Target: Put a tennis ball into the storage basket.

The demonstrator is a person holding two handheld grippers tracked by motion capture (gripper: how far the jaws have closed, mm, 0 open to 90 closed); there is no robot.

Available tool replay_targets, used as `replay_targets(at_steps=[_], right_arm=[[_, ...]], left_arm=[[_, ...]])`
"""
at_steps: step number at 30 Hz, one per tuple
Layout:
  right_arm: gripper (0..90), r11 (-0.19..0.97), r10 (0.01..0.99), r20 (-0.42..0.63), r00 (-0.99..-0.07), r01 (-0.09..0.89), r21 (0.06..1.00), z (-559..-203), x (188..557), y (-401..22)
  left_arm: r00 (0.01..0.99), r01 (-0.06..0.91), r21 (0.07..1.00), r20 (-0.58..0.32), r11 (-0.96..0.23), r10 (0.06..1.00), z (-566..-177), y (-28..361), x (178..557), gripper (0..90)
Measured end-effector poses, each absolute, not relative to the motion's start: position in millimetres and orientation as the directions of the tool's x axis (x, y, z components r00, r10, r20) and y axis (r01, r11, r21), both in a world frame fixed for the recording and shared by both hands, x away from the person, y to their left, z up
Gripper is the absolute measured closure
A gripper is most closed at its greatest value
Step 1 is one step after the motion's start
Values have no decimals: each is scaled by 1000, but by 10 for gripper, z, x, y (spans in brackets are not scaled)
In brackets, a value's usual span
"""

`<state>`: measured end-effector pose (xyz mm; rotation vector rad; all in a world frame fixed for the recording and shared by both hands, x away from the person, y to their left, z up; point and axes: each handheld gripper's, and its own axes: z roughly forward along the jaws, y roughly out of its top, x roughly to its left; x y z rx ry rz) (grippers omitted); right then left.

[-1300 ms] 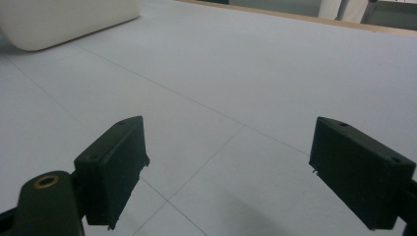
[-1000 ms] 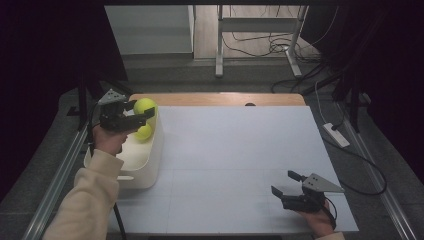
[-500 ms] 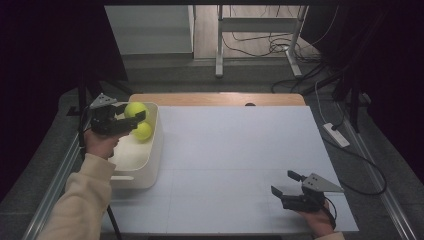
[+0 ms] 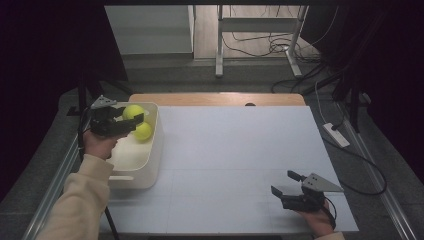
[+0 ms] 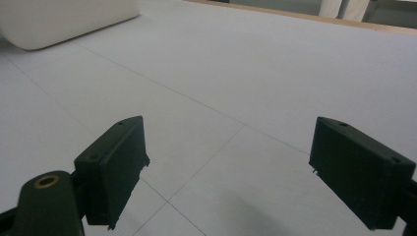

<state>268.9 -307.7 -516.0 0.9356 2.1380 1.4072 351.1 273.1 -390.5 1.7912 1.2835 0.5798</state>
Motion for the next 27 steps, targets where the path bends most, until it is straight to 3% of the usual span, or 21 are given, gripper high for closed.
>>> replay_targets(at_steps=[16,27], right_arm=[[145,264,726,22,-688,308,914,-5163,2692,-3073],[145,263,725,23,-688,307,915,-5162,2693,-3076]], left_arm=[[387,627,760,-109,-174,916,-4025,2720,3553,273],[391,633,751,-101,-188,915,-4024,2691,3558,271]])
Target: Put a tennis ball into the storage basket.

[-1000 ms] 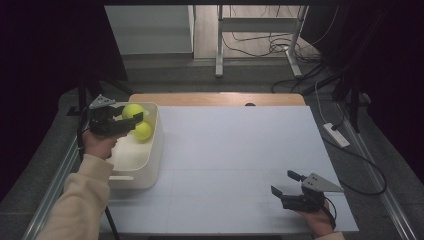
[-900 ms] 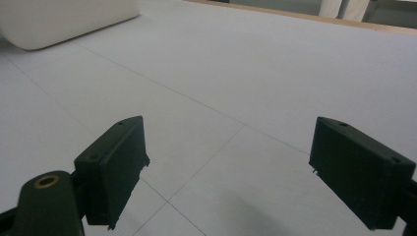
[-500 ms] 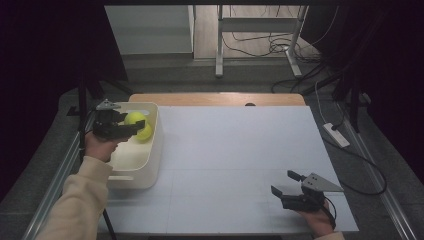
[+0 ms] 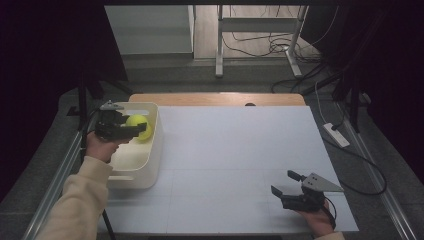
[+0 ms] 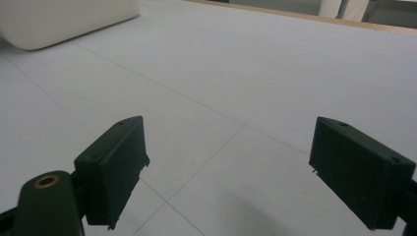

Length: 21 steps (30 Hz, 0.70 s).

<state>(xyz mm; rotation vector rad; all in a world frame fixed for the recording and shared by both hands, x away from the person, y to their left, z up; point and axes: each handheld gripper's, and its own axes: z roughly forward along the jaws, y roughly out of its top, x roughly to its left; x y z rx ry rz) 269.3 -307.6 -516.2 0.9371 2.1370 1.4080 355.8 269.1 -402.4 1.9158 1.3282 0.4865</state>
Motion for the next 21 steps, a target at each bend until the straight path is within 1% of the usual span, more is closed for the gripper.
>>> replay_targets(at_steps=[2,4,5,6,8,13,16,21], right_arm=[[144,261,726,23,-687,307,915,-5162,2693,-3075],[145,261,726,23,-688,306,915,-5162,2693,-3076],[144,260,726,23,-687,306,916,-5161,2693,-3077],[144,260,726,23,-687,306,916,-5161,2693,-3077],[145,260,726,23,-687,305,916,-5160,2694,-3077],[145,258,726,25,-687,305,917,-5158,2695,-3078],[144,260,725,24,-689,305,916,-5157,2696,-3081],[145,260,725,24,-688,305,916,-5158,2695,-3084]], left_arm=[[388,632,752,-99,-187,916,-4022,2695,3556,270],[381,607,773,-80,-184,921,-4016,2697,3539,255],[381,607,773,-80,-184,921,-4016,2697,3539,222],[381,600,780,-82,-179,921,-4002,2703,3532,222],[380,591,789,-89,-168,921,-3974,2707,3520,145],[387,576,803,-104,-152,916,-3936,2689,3496,83],[391,571,809,-119,-139,913,-3937,2684,3495,62],[396,566,813,-124,-136,910,-3933,2680,3490,62]])
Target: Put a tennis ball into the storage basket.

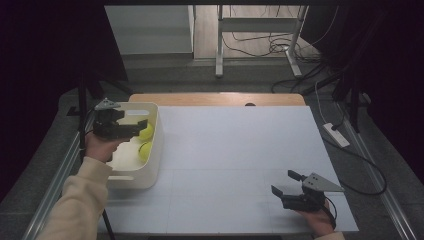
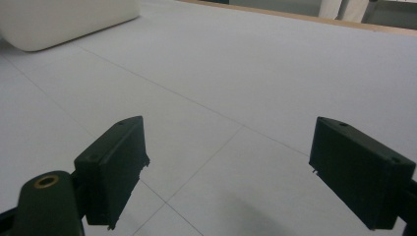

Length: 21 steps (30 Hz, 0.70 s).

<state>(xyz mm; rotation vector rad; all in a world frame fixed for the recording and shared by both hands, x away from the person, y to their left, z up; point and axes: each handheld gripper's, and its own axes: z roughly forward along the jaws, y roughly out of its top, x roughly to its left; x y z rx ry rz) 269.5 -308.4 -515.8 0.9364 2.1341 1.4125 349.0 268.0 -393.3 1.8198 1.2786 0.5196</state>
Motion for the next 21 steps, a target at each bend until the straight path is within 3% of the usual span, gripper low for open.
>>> replay_targets(at_steps=[21], right_arm=[[144,255,720,35,-693,310,916,-5177,2734,-3086]], left_arm=[[487,532,836,-173,-134,856,-3886,2562,3373,67]])
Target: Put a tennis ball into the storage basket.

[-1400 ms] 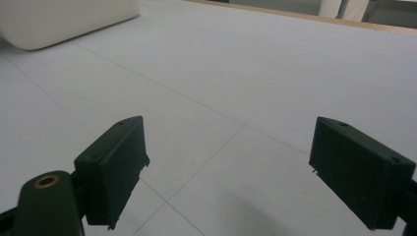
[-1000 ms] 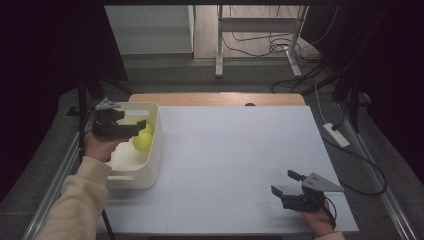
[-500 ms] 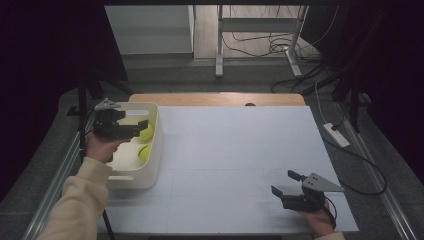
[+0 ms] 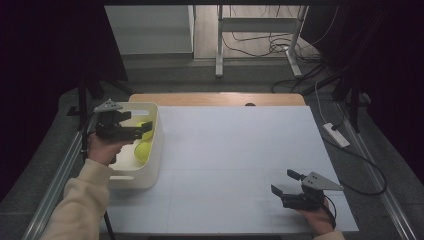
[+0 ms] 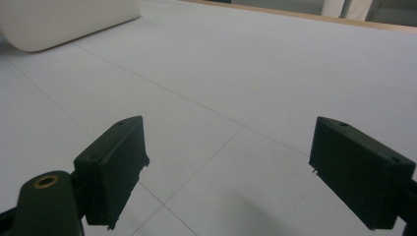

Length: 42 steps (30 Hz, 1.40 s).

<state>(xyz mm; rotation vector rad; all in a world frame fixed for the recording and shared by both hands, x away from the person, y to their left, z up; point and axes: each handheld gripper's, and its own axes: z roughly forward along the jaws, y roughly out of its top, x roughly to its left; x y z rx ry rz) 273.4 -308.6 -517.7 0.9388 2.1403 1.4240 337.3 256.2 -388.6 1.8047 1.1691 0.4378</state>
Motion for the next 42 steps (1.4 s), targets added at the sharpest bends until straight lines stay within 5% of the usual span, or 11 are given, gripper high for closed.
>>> replay_targets(at_steps=[42], right_arm=[[145,258,715,23,-699,294,920,-5143,2685,-3061]], left_arm=[[690,357,918,-133,-174,712,-4033,2015,2671,83]])
